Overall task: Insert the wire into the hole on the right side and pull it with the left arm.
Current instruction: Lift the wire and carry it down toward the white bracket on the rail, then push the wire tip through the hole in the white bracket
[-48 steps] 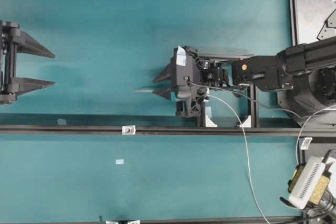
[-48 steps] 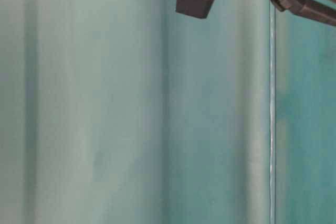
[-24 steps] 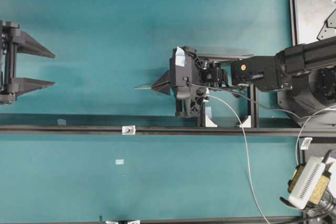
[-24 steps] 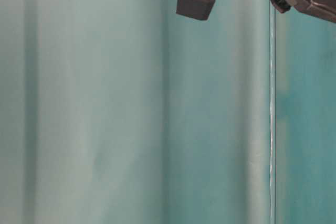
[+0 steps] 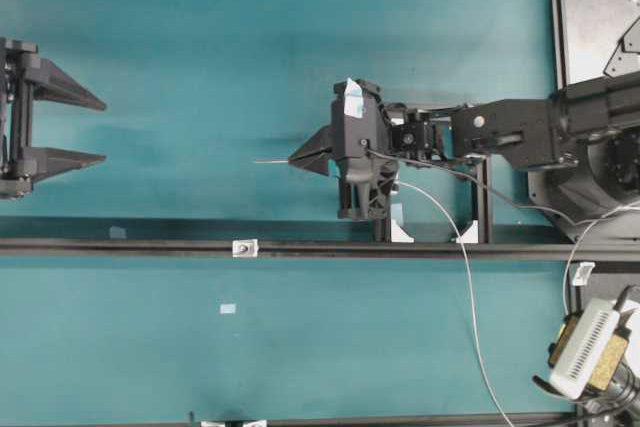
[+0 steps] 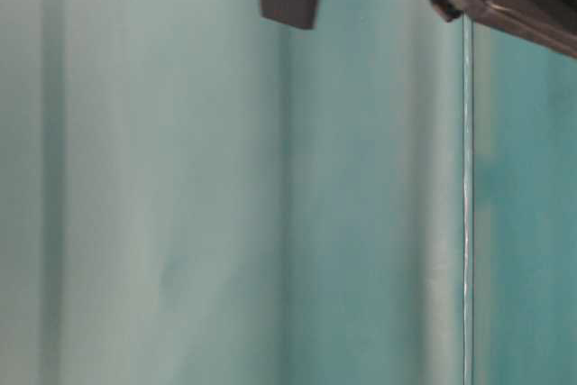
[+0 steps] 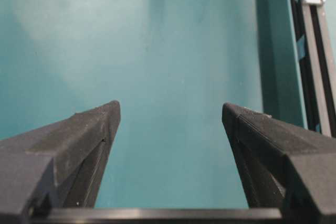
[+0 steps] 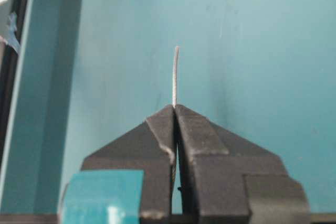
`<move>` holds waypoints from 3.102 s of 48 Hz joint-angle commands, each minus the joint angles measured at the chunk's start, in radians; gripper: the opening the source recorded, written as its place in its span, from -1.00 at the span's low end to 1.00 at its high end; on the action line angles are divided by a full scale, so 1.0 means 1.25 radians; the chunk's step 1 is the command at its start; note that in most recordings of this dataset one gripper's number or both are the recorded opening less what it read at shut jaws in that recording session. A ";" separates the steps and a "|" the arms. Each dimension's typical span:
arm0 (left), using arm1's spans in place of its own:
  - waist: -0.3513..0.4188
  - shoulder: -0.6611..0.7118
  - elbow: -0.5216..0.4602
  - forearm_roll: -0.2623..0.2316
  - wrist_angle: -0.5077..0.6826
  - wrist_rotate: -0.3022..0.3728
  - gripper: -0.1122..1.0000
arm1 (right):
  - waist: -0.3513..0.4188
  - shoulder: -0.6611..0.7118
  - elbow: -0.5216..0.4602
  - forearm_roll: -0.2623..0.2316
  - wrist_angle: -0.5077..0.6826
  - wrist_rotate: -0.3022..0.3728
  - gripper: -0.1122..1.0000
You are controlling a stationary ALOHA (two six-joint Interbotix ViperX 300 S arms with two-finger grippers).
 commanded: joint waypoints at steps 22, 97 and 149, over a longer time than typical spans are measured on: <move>0.002 -0.009 -0.043 -0.001 -0.007 0.001 0.82 | 0.000 -0.207 -0.010 -0.016 0.152 -0.005 -0.77; -0.146 0.420 -0.124 -0.006 -0.551 -0.065 0.82 | 0.231 -0.054 0.106 0.187 -0.254 -0.087 -0.77; -0.232 0.579 -0.244 -0.010 -0.623 -0.123 0.81 | 0.466 0.136 0.058 0.643 -0.538 -0.374 -0.77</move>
